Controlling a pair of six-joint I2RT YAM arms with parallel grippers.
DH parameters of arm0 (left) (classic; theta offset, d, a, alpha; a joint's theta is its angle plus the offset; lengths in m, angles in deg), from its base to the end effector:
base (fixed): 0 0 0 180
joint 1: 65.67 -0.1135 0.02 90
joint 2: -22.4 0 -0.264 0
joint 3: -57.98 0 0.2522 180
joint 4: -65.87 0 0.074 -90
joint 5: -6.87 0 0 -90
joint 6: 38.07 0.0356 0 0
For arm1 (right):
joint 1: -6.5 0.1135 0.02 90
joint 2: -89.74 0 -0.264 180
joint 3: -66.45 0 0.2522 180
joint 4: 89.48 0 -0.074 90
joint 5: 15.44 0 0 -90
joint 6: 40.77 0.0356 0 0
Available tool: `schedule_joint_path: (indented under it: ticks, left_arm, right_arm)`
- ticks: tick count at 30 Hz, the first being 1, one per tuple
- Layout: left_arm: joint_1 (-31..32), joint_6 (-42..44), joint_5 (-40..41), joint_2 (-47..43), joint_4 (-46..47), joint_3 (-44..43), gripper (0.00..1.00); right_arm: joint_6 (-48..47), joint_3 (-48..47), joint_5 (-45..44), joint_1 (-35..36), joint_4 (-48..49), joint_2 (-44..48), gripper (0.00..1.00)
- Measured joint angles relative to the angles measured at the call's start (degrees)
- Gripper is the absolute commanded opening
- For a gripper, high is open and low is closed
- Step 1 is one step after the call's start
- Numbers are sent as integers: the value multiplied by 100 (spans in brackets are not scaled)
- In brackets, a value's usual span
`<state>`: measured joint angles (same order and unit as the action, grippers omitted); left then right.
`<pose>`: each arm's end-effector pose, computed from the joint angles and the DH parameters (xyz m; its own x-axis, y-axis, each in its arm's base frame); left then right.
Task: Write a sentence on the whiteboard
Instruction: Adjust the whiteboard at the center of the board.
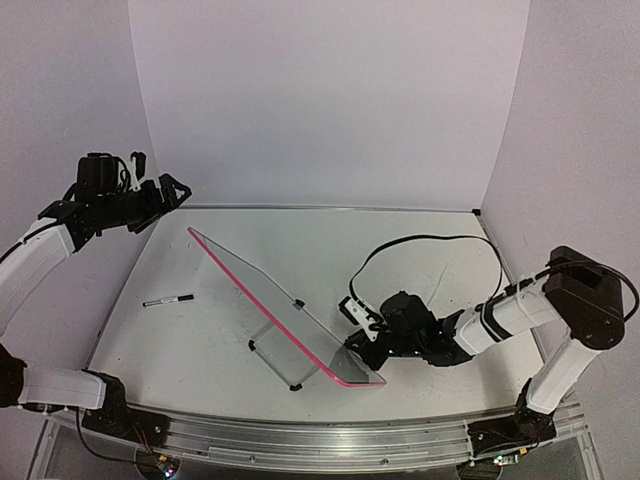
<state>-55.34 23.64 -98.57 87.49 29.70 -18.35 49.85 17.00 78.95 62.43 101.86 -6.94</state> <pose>0.2486 -0.0549 0.3564 -0.5596 -0.3624 -0.7453 0.1648 0.8327 -0.5286 0.1718 0.2589 0.1264 -0.3377 -0.4801 -0.8096 -0.8571 0.5124 0.0536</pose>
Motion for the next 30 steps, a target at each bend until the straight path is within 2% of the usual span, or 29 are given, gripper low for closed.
schedule_joint_path:
  ticks: [6, 10, 14, 17, 20, 23, 27, 30]
  left_arm:
    - [0, -49, -33, 34, -89, -13, 94]
    - [0, -6, 358, 17, -766, -134, 91]
    - [0, 104, 824, -250, -1600, -108, 81]
    - [0, 43, 1065, -724, -2074, 131, 69]
    - [-2, -211, 1034, -1149, -2350, 569, 56]
    - [1, -680, 597, -1503, -2174, 1471, 49]
    - [246, -1601, -217, -1778, -1358, 3022, 43]
    - [903, -2309, -502, -1770, -527, 3703, 39]
  right_arm:
    - [297, 168, -137, 16, 221, 70, 0]
    - [337, 168, -151, 30, 267, 70, 0]
    - [333, 155, -156, 37, 274, 68, 0]
    - [331, 130, -153, 37, 274, 53, 0]
    - [331, 122, -145, 36, 338, 23, 0]
    - [331, 120, -127, 35, 412, -1, 0]
    - [355, 80, -80, 35, 584, -76, 0]
    - [398, 57, -27, 30, 654, -103, 0]
